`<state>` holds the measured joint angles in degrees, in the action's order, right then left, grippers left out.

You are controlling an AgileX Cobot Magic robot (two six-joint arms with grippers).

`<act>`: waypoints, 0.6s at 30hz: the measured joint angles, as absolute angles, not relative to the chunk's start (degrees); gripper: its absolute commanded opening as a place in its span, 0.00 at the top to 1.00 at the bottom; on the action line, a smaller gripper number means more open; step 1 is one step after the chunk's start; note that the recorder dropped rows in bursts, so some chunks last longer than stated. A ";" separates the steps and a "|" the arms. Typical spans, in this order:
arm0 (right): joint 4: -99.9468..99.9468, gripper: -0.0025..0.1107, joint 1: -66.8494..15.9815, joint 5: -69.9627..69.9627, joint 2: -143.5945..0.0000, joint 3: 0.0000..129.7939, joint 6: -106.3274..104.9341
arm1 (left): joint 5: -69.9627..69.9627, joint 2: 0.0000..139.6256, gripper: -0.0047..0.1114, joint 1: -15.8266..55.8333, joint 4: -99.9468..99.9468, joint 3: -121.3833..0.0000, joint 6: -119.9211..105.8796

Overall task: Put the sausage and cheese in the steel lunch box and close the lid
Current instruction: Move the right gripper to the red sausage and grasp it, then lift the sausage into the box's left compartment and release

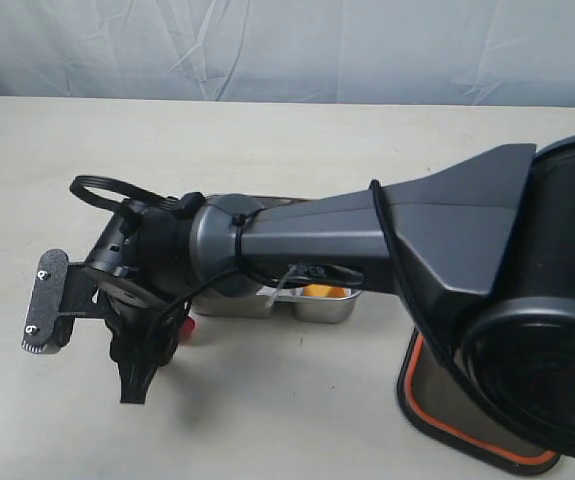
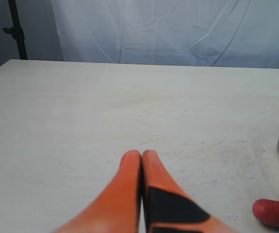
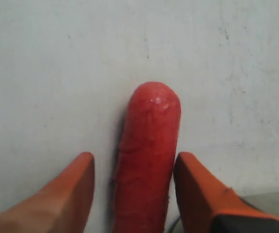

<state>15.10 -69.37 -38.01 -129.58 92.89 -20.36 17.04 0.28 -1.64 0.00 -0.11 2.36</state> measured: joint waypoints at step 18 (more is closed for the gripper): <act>9.60 0.98 -65.52 -37.06 -130.48 93.29 -19.29 | 17.04 0.28 0.96 -1.64 0.00 -0.11 2.36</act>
